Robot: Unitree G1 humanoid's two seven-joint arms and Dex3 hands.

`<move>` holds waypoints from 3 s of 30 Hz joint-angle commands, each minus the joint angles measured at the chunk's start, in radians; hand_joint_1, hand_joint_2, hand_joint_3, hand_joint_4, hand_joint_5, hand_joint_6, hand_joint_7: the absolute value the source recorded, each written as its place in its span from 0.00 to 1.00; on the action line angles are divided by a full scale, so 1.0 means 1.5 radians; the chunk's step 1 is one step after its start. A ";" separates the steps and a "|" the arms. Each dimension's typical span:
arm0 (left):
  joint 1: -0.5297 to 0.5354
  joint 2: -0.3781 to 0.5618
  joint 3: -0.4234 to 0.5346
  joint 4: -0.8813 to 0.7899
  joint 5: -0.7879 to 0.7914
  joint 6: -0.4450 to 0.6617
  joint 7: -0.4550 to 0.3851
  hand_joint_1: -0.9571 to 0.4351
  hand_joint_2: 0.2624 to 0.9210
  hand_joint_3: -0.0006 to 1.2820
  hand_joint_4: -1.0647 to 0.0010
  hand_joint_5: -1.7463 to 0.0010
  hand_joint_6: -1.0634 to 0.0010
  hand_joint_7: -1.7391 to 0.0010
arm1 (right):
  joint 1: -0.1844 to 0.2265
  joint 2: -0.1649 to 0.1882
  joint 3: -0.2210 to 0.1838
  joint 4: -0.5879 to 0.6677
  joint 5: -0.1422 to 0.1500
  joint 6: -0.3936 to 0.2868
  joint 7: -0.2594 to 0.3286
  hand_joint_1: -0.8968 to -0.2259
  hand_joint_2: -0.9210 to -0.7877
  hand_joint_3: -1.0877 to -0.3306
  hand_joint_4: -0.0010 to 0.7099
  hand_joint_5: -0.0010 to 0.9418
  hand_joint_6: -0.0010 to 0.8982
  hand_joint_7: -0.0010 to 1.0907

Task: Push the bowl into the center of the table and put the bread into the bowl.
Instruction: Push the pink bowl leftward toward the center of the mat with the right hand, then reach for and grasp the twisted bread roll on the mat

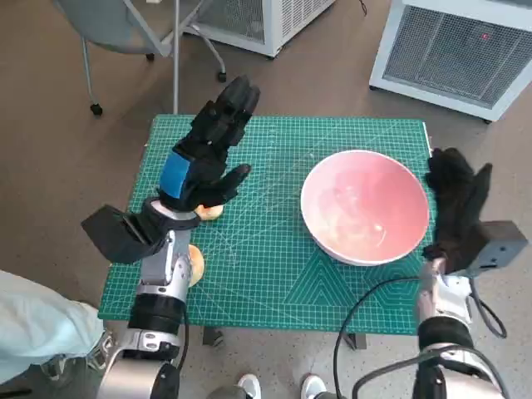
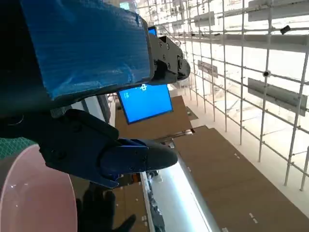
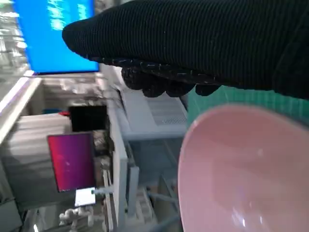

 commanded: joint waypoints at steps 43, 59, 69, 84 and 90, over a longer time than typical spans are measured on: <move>0.067 0.046 0.006 -0.077 0.027 0.000 0.058 0.23 1.00 0.29 0.84 0.99 0.74 0.97 | -0.128 0.107 -0.034 0.054 0.045 0.135 0.053 0.52 0.00 0.23 0.30 0.01 0.15 0.27; 0.078 0.048 0.003 -0.088 0.042 0.002 0.079 0.22 1.00 0.29 0.84 1.00 0.73 0.97 | -0.152 0.107 -0.040 0.059 0.040 0.163 0.055 0.48 0.00 0.25 0.35 0.02 0.19 0.27; 0.070 0.041 0.002 -0.073 0.042 0.000 0.084 0.22 1.00 0.29 0.84 1.00 0.73 0.98 | -0.154 0.084 -0.049 0.033 0.053 0.136 0.091 0.49 0.00 0.27 0.30 0.00 0.18 0.25; 0.042 0.017 -0.018 -0.050 0.037 -0.008 0.074 0.22 1.00 0.29 0.84 1.00 0.73 0.98 | -0.057 0.032 0.079 -0.130 -0.081 -0.112 0.118 0.39 0.00 0.40 0.29 0.00 0.18 0.25; 0.032 0.012 -0.022 -0.051 0.026 -0.005 0.053 0.24 1.00 0.29 0.84 1.00 0.73 0.98 | 0.009 0.016 0.113 -0.251 -0.093 -0.132 0.132 0.34 0.00 0.40 0.28 0.00 0.16 0.26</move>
